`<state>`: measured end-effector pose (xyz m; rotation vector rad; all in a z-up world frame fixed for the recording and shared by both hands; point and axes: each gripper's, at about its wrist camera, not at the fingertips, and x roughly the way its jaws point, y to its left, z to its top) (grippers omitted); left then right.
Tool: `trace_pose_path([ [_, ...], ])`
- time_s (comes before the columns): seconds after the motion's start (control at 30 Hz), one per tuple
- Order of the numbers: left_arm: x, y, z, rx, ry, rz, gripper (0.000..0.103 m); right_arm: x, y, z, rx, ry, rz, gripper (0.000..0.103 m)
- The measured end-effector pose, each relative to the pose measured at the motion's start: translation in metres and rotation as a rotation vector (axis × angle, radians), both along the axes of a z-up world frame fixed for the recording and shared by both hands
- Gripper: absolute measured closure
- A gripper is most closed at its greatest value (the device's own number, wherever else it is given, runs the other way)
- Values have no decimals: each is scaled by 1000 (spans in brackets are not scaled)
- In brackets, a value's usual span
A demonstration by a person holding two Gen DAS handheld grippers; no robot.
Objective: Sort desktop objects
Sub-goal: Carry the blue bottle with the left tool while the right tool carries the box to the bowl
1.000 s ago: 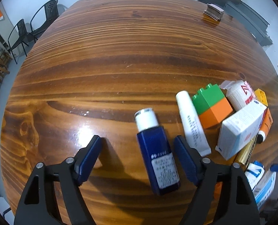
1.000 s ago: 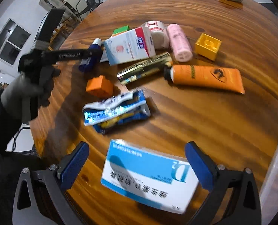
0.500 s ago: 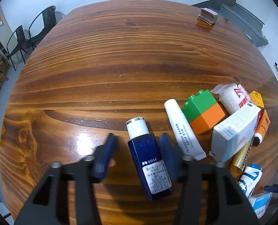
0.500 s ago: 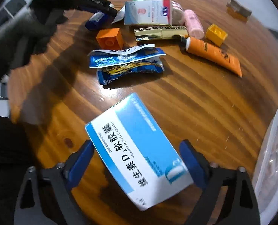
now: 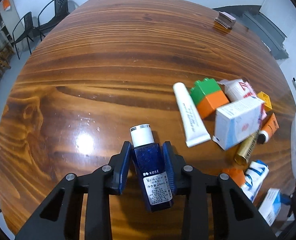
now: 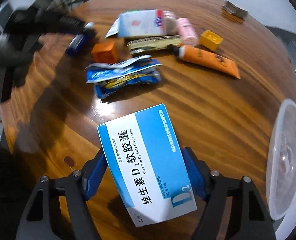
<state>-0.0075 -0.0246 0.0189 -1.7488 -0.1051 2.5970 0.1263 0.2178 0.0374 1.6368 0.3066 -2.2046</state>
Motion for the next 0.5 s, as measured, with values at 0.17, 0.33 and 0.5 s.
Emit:
trace_pose_path([
  [0.17, 11, 17, 22, 4, 38, -9, 69, -4, 36, 20, -82, 13, -106, 26],
  [0.33, 15, 48, 47, 15, 85, -42, 71, -2, 67, 38, -146, 48, -196, 26],
  [0.5, 19, 88, 64, 33, 111, -96, 72, 4, 112, 53, -182, 101, -282, 26],
])
